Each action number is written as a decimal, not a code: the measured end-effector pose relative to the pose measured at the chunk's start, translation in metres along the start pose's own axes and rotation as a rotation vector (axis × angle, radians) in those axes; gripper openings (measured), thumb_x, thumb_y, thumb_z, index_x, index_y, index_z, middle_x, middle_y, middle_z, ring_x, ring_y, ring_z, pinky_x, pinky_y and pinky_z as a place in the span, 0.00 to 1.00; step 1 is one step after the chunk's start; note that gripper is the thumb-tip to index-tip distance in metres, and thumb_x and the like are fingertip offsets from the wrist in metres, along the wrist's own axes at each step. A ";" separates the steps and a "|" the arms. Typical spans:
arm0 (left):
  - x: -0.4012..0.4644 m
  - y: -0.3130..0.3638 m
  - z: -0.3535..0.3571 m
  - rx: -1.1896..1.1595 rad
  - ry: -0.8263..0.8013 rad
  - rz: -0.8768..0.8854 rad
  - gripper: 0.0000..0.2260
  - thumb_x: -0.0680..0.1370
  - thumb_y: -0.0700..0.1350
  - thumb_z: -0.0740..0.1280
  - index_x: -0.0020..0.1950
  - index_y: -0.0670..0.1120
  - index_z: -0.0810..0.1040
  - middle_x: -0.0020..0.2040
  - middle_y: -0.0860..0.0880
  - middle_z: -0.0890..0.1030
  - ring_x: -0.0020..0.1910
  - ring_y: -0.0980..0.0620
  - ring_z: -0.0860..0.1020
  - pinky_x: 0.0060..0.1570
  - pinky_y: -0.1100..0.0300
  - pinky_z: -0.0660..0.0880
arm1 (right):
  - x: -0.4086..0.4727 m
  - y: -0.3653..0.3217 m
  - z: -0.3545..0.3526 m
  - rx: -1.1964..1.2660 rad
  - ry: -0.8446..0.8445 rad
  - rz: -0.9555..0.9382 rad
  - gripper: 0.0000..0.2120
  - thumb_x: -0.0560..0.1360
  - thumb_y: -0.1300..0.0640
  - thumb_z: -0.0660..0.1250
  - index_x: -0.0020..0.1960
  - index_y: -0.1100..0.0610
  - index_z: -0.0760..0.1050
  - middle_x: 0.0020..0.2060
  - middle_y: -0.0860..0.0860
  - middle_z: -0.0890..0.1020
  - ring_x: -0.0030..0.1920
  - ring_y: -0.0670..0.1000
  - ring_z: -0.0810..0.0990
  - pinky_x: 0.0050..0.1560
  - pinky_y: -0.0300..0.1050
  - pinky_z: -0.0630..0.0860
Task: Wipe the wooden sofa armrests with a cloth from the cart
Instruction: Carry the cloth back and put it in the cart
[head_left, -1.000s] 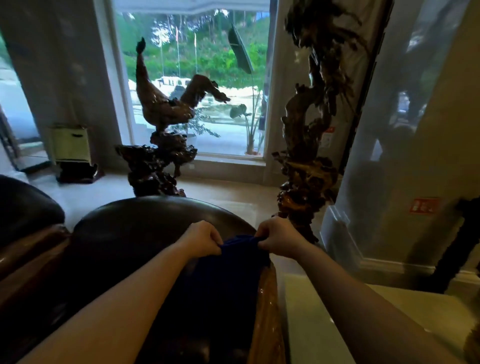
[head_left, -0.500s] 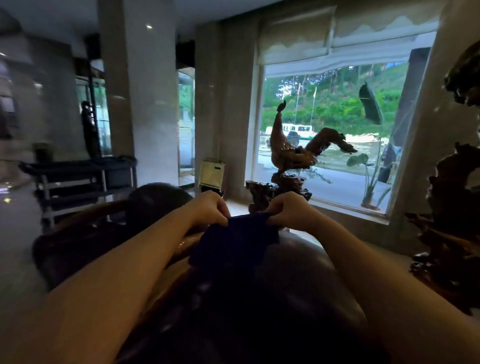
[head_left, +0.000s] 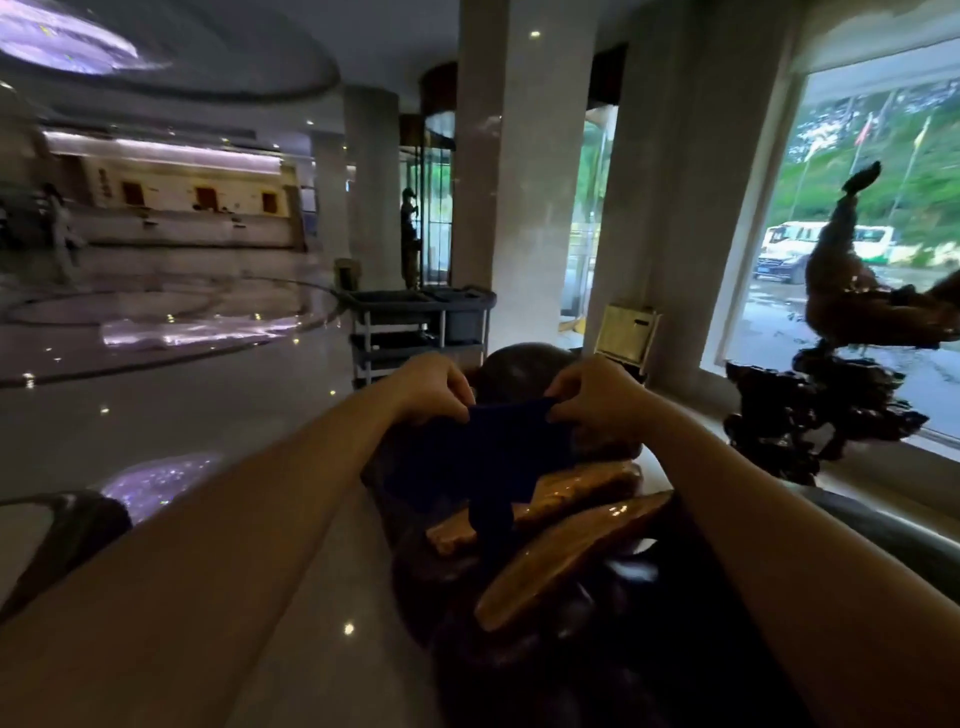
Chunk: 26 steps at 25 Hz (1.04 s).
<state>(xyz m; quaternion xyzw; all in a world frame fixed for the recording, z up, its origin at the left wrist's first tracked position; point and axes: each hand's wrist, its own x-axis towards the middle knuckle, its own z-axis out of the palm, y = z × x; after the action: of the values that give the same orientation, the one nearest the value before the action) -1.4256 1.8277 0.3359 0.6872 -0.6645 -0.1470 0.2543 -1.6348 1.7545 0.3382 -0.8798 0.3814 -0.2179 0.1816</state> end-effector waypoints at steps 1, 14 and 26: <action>-0.001 -0.023 -0.010 0.003 0.008 -0.031 0.09 0.69 0.38 0.71 0.49 0.42 0.82 0.45 0.49 0.80 0.45 0.53 0.78 0.48 0.60 0.73 | 0.019 -0.011 0.016 0.018 -0.037 -0.026 0.06 0.67 0.61 0.73 0.40 0.51 0.79 0.34 0.44 0.78 0.35 0.40 0.76 0.28 0.22 0.69; 0.077 -0.274 -0.073 -0.067 0.124 -0.387 0.07 0.69 0.38 0.72 0.46 0.42 0.83 0.37 0.49 0.80 0.40 0.51 0.78 0.39 0.61 0.76 | 0.288 -0.062 0.202 0.112 -0.317 -0.291 0.06 0.66 0.64 0.73 0.35 0.55 0.79 0.43 0.55 0.84 0.38 0.46 0.82 0.31 0.30 0.76; 0.199 -0.527 -0.168 -0.064 0.157 -0.555 0.09 0.69 0.37 0.71 0.49 0.41 0.82 0.44 0.45 0.81 0.41 0.51 0.78 0.44 0.59 0.76 | 0.554 -0.130 0.376 0.148 -0.471 -0.384 0.03 0.69 0.63 0.71 0.42 0.59 0.79 0.36 0.50 0.80 0.33 0.42 0.78 0.27 0.24 0.71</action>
<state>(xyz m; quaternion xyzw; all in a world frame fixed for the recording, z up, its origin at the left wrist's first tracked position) -0.8778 1.6501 0.2149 0.8436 -0.4242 -0.1782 0.2768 -1.0212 1.4799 0.2217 -0.9465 0.1387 -0.0655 0.2840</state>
